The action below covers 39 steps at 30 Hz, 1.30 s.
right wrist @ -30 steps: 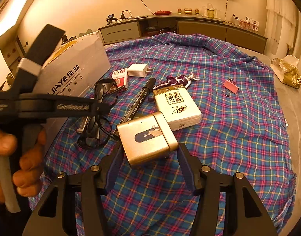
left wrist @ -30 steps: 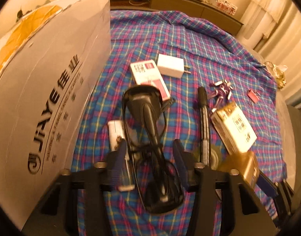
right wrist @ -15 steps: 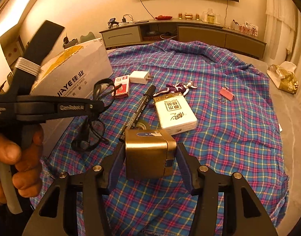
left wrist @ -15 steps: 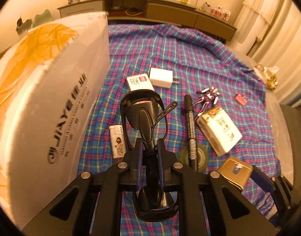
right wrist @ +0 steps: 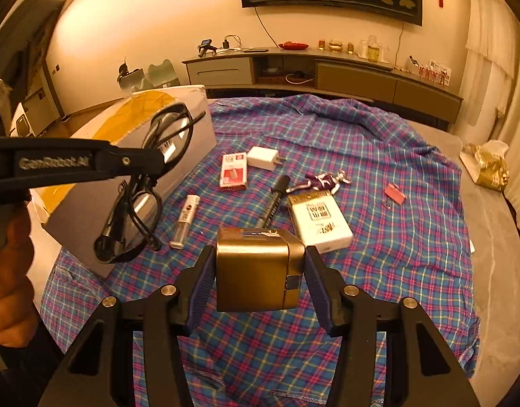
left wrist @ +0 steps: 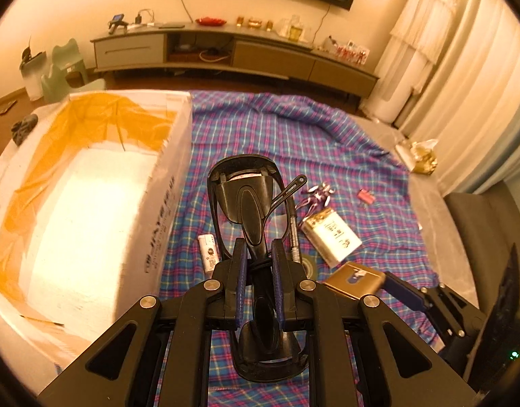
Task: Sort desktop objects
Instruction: 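Carry the glasses and gold box with both tools over the white cardboard box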
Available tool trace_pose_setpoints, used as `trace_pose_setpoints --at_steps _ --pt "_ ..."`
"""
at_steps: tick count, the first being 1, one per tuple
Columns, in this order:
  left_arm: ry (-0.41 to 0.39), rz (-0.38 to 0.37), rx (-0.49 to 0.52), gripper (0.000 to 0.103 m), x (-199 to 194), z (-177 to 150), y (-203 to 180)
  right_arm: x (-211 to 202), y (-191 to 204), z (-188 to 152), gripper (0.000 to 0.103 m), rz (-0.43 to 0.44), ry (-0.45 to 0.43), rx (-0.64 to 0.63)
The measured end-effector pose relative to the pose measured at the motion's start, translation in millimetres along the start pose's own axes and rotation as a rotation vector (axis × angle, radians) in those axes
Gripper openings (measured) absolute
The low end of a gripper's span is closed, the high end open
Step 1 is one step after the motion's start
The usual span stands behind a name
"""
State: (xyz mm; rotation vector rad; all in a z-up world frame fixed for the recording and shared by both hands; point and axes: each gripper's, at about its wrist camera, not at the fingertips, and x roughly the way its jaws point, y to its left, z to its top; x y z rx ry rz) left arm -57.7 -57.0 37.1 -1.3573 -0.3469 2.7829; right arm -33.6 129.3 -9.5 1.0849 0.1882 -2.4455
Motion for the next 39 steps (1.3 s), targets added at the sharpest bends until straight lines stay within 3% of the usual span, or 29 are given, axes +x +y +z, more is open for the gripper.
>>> trace_pose_setpoints --at_steps 10,24,32,39 --pt "-0.058 -0.039 -0.024 0.014 -39 13 28 -12 31 29 0.053 0.005 -0.025 -0.055" --pt "-0.105 -0.006 -0.109 0.014 -66 30 115 -5 110 85 0.053 0.070 -0.048 -0.170" --pt "-0.069 0.022 -0.156 0.014 -54 33 159 8 151 112 0.053 0.142 -0.042 -0.211" --pt "0.014 0.060 -0.150 0.014 -32 35 183 38 183 128 0.053 0.145 0.007 -0.301"
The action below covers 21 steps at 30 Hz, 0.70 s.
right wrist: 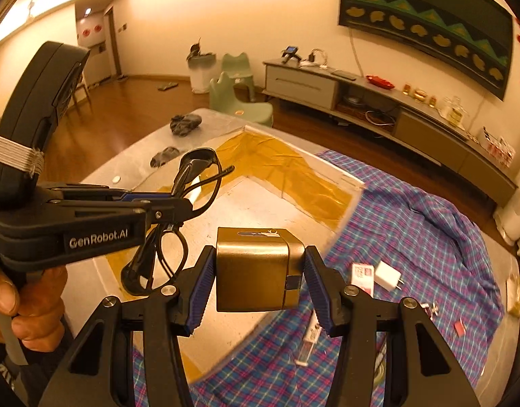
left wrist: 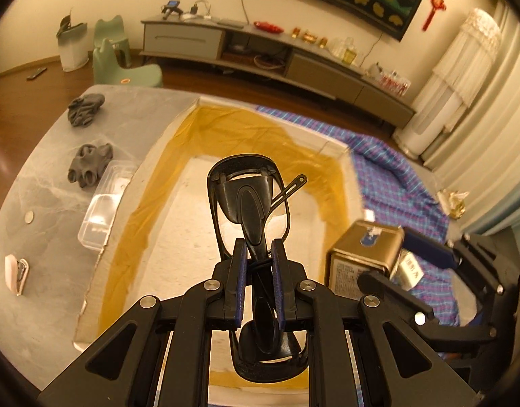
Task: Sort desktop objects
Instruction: 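Carry the glasses and gold box with both tools over the white cardboard box, then open both tools to drop the glasses and gold box into the box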
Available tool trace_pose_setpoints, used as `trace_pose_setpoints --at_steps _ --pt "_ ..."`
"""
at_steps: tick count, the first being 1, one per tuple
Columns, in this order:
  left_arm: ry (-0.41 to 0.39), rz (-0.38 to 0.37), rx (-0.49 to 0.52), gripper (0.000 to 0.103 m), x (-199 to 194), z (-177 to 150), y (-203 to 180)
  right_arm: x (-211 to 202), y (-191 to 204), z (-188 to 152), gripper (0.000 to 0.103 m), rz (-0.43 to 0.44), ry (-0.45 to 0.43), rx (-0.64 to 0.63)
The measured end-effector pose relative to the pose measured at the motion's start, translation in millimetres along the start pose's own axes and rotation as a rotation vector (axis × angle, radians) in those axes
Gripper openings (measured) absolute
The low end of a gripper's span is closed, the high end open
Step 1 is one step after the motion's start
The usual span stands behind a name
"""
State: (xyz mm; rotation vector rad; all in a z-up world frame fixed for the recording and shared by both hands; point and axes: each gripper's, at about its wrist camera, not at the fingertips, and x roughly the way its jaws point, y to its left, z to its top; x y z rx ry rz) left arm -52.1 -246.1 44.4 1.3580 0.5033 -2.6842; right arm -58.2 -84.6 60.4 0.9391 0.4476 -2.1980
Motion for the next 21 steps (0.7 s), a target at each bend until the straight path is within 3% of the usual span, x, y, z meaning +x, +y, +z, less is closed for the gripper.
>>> trace_pose_setpoints --at_steps 10,21 --pt "0.132 0.079 0.068 0.014 41 -1 10 72 5 16 0.053 -0.024 0.151 -0.126" --pt "0.221 0.100 0.099 0.015 68 -6 14 127 -1 19 0.054 -0.035 0.281 -0.191"
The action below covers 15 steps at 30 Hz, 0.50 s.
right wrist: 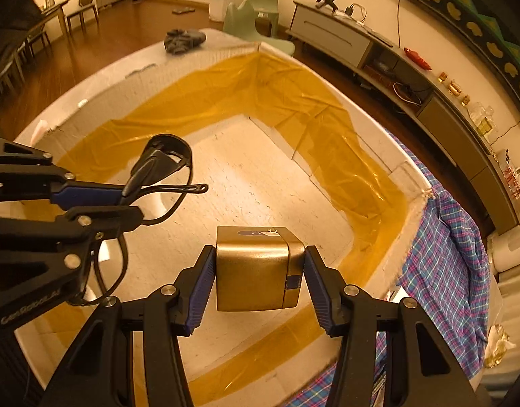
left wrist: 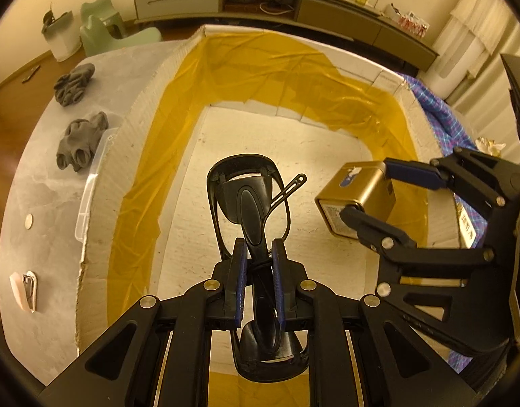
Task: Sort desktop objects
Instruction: 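Open both tools to drop the glasses and gold box into the box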
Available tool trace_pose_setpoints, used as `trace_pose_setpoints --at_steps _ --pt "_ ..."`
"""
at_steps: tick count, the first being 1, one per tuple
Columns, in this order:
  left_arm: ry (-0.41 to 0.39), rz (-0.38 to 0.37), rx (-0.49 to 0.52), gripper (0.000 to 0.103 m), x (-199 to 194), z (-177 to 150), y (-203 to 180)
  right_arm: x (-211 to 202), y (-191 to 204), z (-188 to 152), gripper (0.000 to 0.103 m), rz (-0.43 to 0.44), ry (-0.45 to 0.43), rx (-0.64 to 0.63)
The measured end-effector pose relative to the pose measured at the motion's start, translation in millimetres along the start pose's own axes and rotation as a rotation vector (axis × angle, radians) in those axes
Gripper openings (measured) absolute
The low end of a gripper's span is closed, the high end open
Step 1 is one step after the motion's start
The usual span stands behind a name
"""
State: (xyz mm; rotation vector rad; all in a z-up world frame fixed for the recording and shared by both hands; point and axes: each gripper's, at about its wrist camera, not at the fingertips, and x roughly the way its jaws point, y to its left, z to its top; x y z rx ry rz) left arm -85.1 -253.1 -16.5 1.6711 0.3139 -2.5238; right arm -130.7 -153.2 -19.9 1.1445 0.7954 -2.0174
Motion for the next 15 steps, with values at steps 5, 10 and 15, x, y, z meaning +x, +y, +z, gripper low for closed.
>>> trace_pose_setpoints --at_steps 5,10,15 --pt "0.017 0.004 0.012 0.018 4 0 -3 8 -3 6 0.054 0.000 0.020 -0.002" --pt "0.007 0.011 0.024 0.034 -3 1 -5 9 -9 9 0.055 -0.014 0.019 0.024" --pt "-0.014 0.038 0.046 0.035 -15 -1 -11 -3 -11 4 0.056 -0.012 -0.008 0.053"
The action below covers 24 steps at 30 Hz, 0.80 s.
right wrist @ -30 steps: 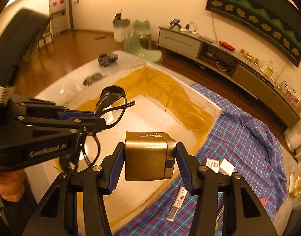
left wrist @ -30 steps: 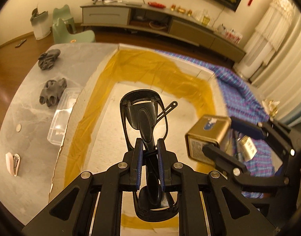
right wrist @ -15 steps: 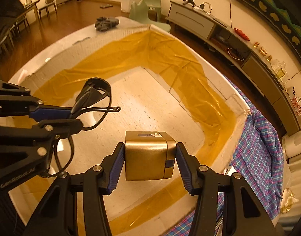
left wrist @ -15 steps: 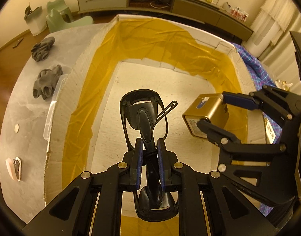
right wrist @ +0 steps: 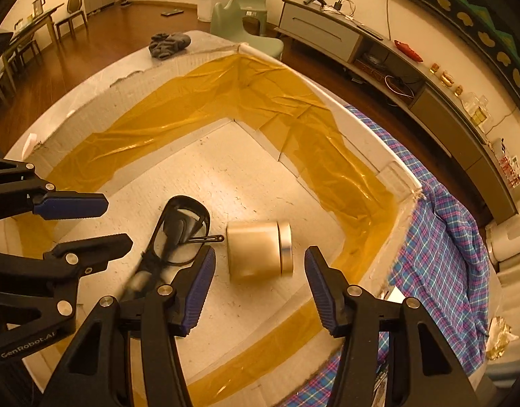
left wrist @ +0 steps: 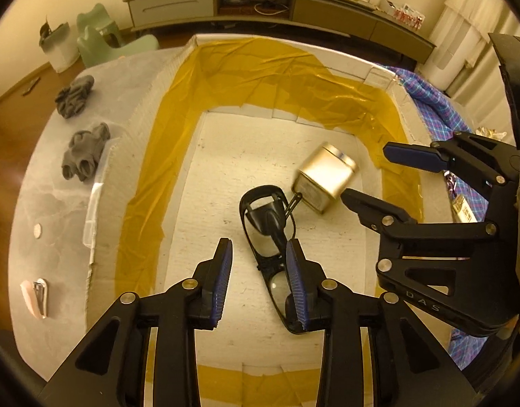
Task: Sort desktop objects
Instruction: 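Open both tools to drop the glasses and gold box into the box, then move both tools back over the items on the plaid cloth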
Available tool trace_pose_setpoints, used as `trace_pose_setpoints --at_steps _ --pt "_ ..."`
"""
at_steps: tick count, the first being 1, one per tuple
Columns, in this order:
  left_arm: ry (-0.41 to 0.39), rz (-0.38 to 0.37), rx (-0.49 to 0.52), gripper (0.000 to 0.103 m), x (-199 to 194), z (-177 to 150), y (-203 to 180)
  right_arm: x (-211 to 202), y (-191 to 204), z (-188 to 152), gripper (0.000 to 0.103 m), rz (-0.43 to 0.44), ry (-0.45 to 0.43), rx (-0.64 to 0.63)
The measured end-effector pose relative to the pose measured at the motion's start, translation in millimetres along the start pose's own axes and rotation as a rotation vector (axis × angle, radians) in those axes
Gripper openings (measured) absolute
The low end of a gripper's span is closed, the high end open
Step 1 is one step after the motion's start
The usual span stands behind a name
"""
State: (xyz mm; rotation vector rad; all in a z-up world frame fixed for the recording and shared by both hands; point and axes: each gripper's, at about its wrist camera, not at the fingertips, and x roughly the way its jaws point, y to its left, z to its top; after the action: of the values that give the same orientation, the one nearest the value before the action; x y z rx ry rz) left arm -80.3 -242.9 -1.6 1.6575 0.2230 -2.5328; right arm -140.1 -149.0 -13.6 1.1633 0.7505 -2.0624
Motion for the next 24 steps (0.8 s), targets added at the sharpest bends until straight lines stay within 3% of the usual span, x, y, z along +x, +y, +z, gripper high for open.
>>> trace_pose_setpoints --at_steps 14,24 --pt "-0.088 0.024 0.034 0.037 -55 -22 -31 -74 -1 -40 0.056 0.018 -0.157 0.048" --pt "-0.184 -0.033 0.110 0.040 -93 -35 -102 -115 -38 -90 0.056 0.052 -0.264 0.145"
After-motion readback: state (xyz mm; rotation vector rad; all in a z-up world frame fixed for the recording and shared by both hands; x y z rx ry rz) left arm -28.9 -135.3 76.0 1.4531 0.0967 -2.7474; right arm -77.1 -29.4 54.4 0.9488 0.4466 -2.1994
